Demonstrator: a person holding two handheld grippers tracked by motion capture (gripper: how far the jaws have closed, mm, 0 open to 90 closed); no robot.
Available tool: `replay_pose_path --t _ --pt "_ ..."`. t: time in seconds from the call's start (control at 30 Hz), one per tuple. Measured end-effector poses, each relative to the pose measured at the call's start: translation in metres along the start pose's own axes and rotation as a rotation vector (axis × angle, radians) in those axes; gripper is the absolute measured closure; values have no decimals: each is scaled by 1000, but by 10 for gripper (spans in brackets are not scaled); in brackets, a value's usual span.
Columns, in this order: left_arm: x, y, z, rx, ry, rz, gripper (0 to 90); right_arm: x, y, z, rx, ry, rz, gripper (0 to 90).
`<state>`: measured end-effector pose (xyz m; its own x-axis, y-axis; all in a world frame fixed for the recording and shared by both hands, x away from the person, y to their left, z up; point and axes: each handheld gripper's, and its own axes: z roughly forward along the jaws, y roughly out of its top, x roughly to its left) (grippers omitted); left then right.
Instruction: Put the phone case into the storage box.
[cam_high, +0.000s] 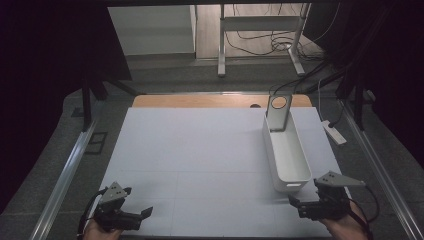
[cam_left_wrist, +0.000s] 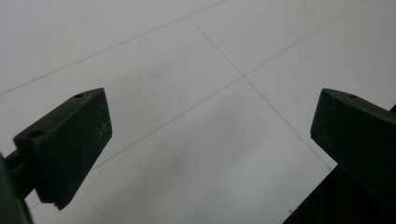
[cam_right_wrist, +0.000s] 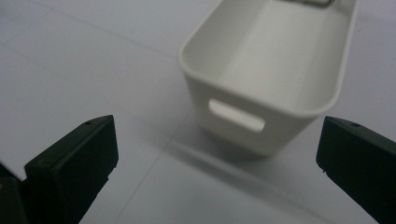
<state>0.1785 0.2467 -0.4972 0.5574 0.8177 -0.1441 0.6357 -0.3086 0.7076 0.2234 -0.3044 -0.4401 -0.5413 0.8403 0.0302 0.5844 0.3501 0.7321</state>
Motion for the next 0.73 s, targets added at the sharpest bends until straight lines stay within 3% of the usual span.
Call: replay_pose_path --t 0.13,0.37,0.73 --pt "0 0 0 -1 0 1 0 3 -18 -3 23 26 16 0" --pt "0 0 0 -4 0 0 0 6 -32 -6 33 20 4 0" --pt "0 0 0 -6 1 -2 0 6 -33 -6 44 1 12 0"
